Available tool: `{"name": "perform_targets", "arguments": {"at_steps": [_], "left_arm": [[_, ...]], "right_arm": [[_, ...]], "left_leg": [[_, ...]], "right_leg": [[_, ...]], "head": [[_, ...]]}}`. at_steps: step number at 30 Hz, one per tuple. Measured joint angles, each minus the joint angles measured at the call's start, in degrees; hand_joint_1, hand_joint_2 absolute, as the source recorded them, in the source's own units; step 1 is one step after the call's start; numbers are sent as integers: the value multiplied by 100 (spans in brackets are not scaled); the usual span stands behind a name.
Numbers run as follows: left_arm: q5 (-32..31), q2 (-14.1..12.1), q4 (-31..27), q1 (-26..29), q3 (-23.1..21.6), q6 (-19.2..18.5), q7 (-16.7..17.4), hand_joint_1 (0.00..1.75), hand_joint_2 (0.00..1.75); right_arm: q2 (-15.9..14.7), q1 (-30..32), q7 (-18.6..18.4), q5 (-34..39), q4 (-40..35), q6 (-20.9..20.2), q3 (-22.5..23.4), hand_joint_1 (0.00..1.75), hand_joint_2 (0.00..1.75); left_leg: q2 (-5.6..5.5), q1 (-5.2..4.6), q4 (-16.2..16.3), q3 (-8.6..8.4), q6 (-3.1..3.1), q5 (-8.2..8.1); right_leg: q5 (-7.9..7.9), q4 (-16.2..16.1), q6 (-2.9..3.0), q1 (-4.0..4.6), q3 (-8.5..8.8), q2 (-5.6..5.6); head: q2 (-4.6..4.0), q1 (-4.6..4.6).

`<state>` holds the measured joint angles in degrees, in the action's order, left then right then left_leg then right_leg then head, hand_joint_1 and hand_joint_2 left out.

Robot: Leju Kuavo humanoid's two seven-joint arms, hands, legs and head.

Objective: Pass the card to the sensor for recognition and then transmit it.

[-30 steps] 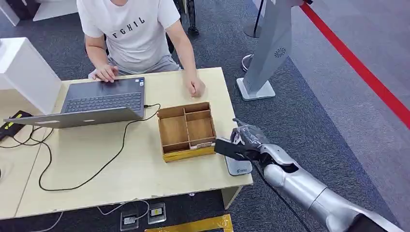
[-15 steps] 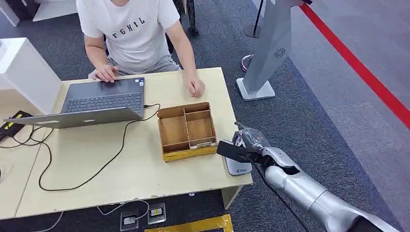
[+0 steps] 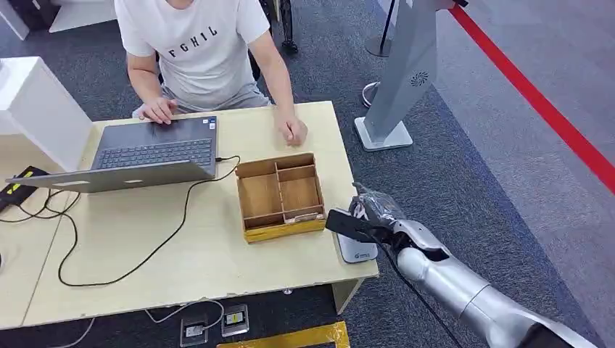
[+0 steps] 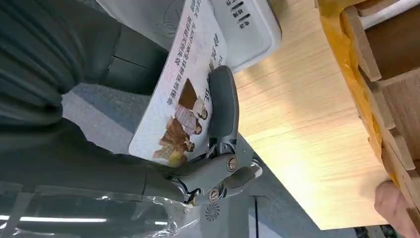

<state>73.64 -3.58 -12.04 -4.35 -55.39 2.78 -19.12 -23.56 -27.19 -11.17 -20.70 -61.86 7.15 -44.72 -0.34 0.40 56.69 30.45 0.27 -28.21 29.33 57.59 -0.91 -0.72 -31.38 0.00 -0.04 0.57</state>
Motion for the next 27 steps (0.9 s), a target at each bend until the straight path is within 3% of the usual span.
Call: {"name": "perform_targets", "arguments": {"at_steps": [22, 27], "left_arm": [[-39, 0, 0, -2, 0, -79, -48, 0, 0], [-48, 0, 0, -1, 0, -83, -116, 0, 0]], "right_arm": [[44, -35, 83, -7, 160, 9, 94, 175, 175], [42, -244, -273, -221, -30, -76, 94, 175, 175]], "left_leg": [[9, 0, 0, -8, 0, 0], [9, 0, 0, -5, 0, 1]], "right_leg": [[-1, 0, 0, 0, 8, 5], [-2, 1, 1, -1, 5, 6]], "head": [[2, 0], [0, 0]]}}
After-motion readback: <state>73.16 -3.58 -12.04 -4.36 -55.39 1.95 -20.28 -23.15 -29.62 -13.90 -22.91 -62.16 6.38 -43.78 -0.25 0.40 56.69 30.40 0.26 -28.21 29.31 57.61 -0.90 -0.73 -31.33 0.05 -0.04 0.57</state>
